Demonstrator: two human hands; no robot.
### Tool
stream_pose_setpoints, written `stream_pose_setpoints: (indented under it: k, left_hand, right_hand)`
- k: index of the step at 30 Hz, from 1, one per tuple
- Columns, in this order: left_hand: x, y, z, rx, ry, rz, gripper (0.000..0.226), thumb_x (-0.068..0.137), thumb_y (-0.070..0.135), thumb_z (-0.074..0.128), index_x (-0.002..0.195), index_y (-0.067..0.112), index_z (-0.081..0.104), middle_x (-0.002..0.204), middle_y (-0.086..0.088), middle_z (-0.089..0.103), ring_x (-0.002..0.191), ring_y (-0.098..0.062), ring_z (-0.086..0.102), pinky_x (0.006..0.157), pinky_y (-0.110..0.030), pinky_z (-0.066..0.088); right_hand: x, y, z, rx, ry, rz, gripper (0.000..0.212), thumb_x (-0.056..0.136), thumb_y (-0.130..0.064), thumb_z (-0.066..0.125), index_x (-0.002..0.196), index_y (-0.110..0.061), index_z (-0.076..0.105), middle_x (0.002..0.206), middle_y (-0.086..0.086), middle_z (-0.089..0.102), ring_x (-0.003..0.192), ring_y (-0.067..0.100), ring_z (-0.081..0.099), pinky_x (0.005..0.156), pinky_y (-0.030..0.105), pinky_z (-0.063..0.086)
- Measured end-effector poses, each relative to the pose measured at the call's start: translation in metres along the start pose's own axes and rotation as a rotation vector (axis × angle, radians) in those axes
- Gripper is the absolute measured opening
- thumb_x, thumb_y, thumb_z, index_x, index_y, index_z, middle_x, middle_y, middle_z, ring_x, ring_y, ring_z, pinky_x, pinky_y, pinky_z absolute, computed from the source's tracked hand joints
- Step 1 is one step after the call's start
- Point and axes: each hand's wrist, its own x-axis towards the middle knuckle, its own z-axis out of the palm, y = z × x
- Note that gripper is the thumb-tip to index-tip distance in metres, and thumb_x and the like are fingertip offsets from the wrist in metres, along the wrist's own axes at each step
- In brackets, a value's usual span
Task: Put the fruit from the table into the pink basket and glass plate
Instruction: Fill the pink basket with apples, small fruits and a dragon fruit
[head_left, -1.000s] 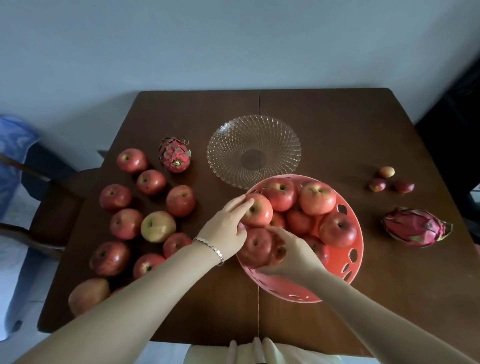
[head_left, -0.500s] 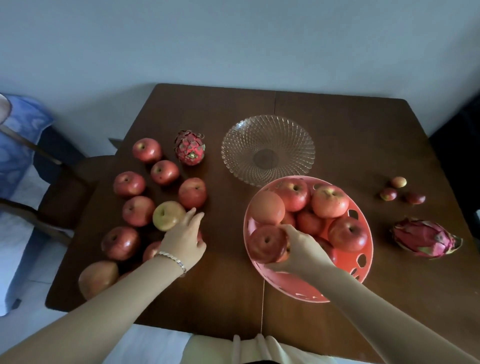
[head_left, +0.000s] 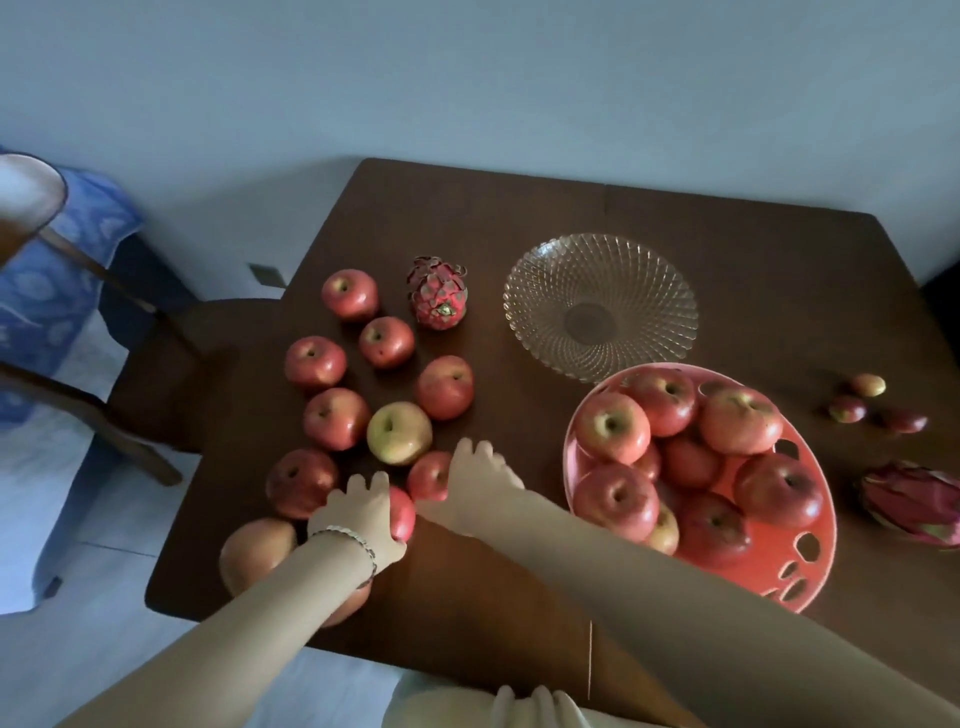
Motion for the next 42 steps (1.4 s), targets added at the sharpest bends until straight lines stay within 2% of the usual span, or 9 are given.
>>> stream_pose_setpoints:
  k: [3, 10, 14, 18, 22, 25, 30, 38, 42]
  left_hand:
    - [0.007, -0.004, 0.010, -0.063, -0.009, -0.011, 0.077, 0.083, 0.040, 0.060, 0.143, 0.020, 0.015, 0.135, -0.009, 0.034, 0.122, -0.029, 0.045, 0.094, -0.037, 0.044]
    - [0.006, -0.003, 0.006, -0.169, 0.040, 0.033, 0.076, 0.076, 0.037, 0.064, 0.139, 0.025, 0.024, 0.127, -0.008, 0.037, 0.114, -0.031, 0.049, 0.090, -0.035, 0.044]
    - [-0.011, 0.017, -0.018, -0.328, 0.179, 0.136, 0.077, 0.068, 0.045, 0.066, 0.134, 0.030, 0.031, 0.125, -0.005, 0.041, 0.106, -0.028, 0.055, 0.085, -0.034, 0.049]
    - [-0.033, 0.054, -0.051, -0.463, 0.357, 0.289, 0.076, 0.066, 0.048, 0.070, 0.132, 0.033, 0.035, 0.116, -0.001, 0.042, 0.108, -0.023, 0.052, 0.088, -0.032, 0.048]
    - [-0.050, 0.093, -0.067, -0.580, 0.442, 0.434, 0.073, 0.063, 0.047, 0.074, 0.126, 0.033, 0.041, 0.109, 0.000, 0.045, 0.102, -0.021, 0.055, 0.085, -0.031, 0.048]
    - [-0.056, 0.112, -0.065, -0.548, 0.447, 0.490, 0.072, 0.060, 0.044, 0.075, 0.123, 0.035, 0.042, 0.107, 0.001, 0.045, 0.100, -0.023, 0.057, 0.081, -0.032, 0.050]
    - [-0.064, 0.130, -0.054, -0.475, 0.412, 0.561, 0.073, 0.062, 0.043, 0.074, 0.127, 0.036, 0.040, 0.105, 0.004, 0.042, 0.102, -0.020, 0.055, 0.082, -0.027, 0.047]
    - [-0.084, 0.156, -0.030, -0.444, 0.312, 0.766, 0.093, 0.064, 0.041, 0.076, 0.139, 0.028, 0.023, 0.133, 0.009, 0.039, 0.124, -0.011, 0.040, 0.097, -0.012, 0.027]
    - [-0.090, 0.172, -0.023, -0.483, 0.350, 0.791, 0.090, 0.063, 0.041, 0.077, 0.137, 0.022, 0.028, 0.130, 0.007, 0.042, 0.120, -0.012, 0.042, 0.097, -0.013, 0.029]
  right_hand:
    - [0.027, -0.007, 0.029, 0.076, -0.006, 0.060, 0.092, 0.078, -0.051, 0.064, 0.143, -0.005, 0.018, 0.142, 0.016, 0.034, 0.130, 0.031, 0.037, 0.101, 0.040, 0.037]
    - [0.022, 0.007, 0.014, 0.222, 0.075, -0.014, 0.074, 0.067, -0.038, 0.078, 0.126, -0.013, 0.040, 0.125, 0.008, 0.045, 0.114, 0.027, 0.051, 0.095, 0.036, 0.044]
    - [-0.033, 0.022, -0.036, 0.407, 0.337, -0.208, 0.068, 0.060, -0.035, 0.082, 0.114, -0.023, 0.043, 0.109, -0.002, 0.039, 0.090, 0.009, 0.049, 0.078, 0.013, 0.041]
    - [-0.093, 0.074, -0.093, 0.396, 0.474, -0.245, 0.065, 0.055, -0.034, 0.084, 0.106, -0.035, 0.043, 0.110, -0.009, 0.046, 0.096, -0.002, 0.044, 0.081, -0.004, 0.029]
    - [-0.116, 0.144, -0.097, 0.309, 0.389, -0.008, 0.061, 0.054, -0.039, 0.085, 0.102, -0.039, 0.047, 0.106, -0.009, 0.053, 0.098, 0.009, 0.051, 0.080, 0.017, 0.037]
    - [-0.116, 0.180, -0.072, 0.270, 0.300, 0.071, 0.066, 0.053, -0.040, 0.085, 0.105, -0.035, 0.045, 0.107, -0.008, 0.053, 0.099, 0.010, 0.052, 0.077, 0.016, 0.037]
    - [-0.108, 0.196, -0.039, 0.290, 0.217, 0.047, 0.068, 0.054, -0.044, 0.084, 0.105, -0.026, 0.043, 0.102, -0.008, 0.051, 0.091, 0.010, 0.051, 0.073, 0.017, 0.040]
    - [-0.111, 0.209, -0.036, 0.376, 0.218, -0.035, 0.033, 0.077, -0.039, 0.070, 0.107, -0.026, 0.065, 0.097, -0.003, 0.060, 0.093, 0.014, 0.056, 0.084, 0.026, 0.045]
    - [-0.121, 0.209, -0.047, 0.905, 0.160, 0.081, 0.017, 0.094, -0.022, 0.048, 0.097, -0.019, 0.064, 0.109, 0.011, 0.065, 0.102, 0.023, 0.061, 0.093, 0.037, 0.050]
